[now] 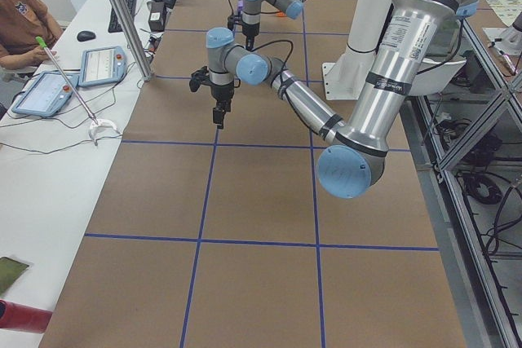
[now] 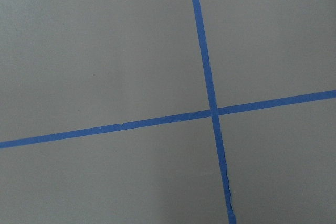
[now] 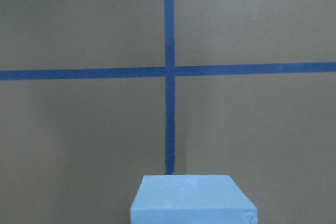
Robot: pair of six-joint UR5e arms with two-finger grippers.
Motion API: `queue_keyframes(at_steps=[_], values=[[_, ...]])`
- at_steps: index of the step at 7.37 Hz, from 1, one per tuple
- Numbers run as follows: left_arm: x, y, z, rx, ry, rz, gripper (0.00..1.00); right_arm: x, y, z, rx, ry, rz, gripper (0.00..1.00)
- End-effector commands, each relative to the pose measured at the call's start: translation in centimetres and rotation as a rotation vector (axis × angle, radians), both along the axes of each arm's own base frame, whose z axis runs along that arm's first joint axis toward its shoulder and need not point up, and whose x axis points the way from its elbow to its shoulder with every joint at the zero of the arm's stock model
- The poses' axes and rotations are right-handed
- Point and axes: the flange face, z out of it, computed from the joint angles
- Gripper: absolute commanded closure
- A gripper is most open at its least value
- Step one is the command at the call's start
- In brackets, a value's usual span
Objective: Place blue block between orange and purple blocks
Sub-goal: 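Carry the light blue cube with the right gripper toward the purple cube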
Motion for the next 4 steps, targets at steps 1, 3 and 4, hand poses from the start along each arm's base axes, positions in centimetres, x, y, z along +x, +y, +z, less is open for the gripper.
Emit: queue_keyframes(at_steps=[1,3,4], values=[[-1.0,-0.2,0.1,0.020,-0.002,0.012,0.00,15.9,0.6,4.6,0.038,-0.034,0.027,1.00],[-4.0,-0.5,2.2,0.037,-0.006,0.049,0.00,25.9,-0.6,13.0,0.080,0.024,-0.057,1.00],[-6.8,-0.8,4.1,0.058,-0.024,0.067,0.00,30.8,-1.0,17.6,0.111,0.078,-0.103,1.00]])
